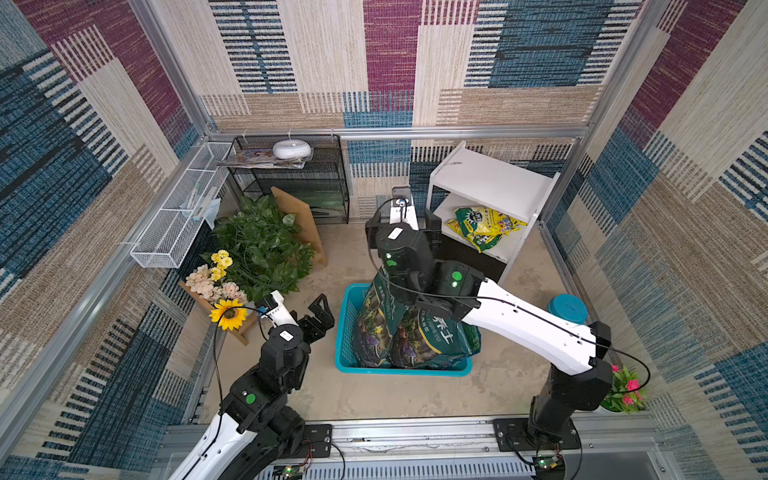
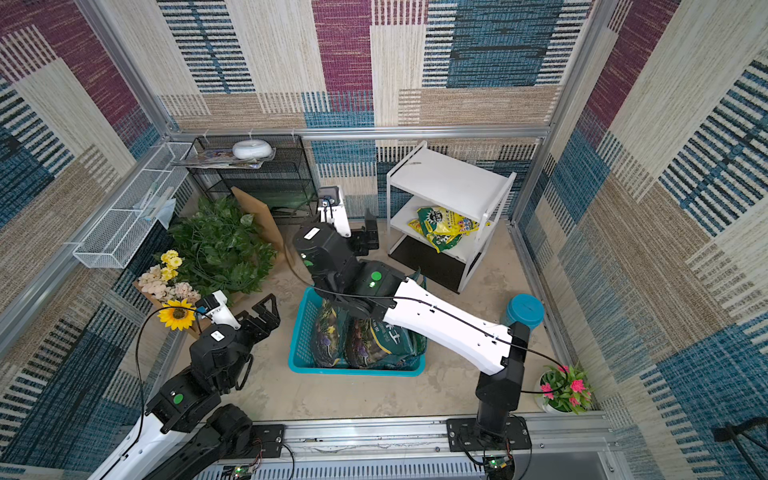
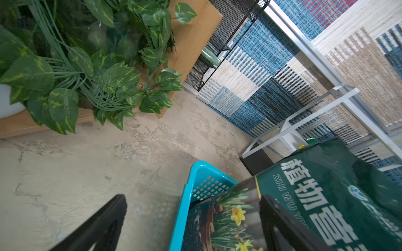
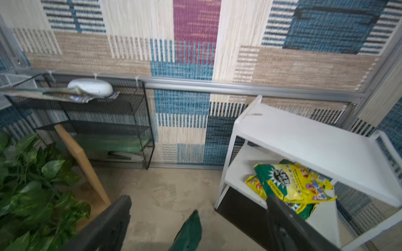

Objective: Take down the fertilizer bag from the shelf
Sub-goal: Place the fertilizer bag in the storage box, then pick up the fertilizer bag from the shelf.

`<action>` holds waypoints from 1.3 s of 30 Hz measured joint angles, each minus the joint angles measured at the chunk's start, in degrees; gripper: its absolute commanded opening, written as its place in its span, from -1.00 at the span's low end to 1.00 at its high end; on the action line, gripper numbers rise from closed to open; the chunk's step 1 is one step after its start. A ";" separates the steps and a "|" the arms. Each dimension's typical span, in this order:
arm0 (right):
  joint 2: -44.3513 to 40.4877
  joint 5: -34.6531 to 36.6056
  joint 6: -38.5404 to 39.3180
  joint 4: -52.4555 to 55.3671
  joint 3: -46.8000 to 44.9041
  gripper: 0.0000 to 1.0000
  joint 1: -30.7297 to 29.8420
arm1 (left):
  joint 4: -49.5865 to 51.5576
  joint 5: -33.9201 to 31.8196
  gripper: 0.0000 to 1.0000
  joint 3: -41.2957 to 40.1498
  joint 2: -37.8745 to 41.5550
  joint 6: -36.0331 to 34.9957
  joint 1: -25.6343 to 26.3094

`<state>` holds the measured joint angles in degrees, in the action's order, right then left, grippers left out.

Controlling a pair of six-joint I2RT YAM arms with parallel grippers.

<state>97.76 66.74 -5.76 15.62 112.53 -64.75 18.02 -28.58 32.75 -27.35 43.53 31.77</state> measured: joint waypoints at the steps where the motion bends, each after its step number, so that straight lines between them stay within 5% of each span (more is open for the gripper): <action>1: -2.10 -1.29 0.37 -1.05 -0.90 0.99 1.66 | -0.13 0.85 0.98 0.35 -0.24 -0.09 0.00; 7: -21.66 -4.50 -0.70 -10.88 -23.87 0.99 10.01 | -0.81 6.73 0.98 2.12 -3.06 -0.26 0.04; 12: -29.16 -9.88 -7.23 -11.63 -36.96 0.98 19.15 | -1.55 9.81 0.98 3.43 -4.96 -0.31 0.04; 21: -24.17 -29.24 -18.58 -6.51 -41.16 0.92 34.05 | -1.92 11.26 0.98 3.72 -6.45 -0.74 0.04; 28: -20.26 -41.38 -23.56 -7.80 -42.77 0.28 41.11 | -1.88 11.21 0.98 3.72 -6.34 -1.09 0.04; 39: -12.09 -53.07 -28.33 -12.37 -40.50 0.27 46.60 | -1.92 12.07 0.98 3.72 -6.38 -1.07 0.04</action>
<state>85.67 13.67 -34.09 3.25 72.03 -18.15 16.10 -16.51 36.47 -33.74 42.46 31.81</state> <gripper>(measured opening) 0.629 0.987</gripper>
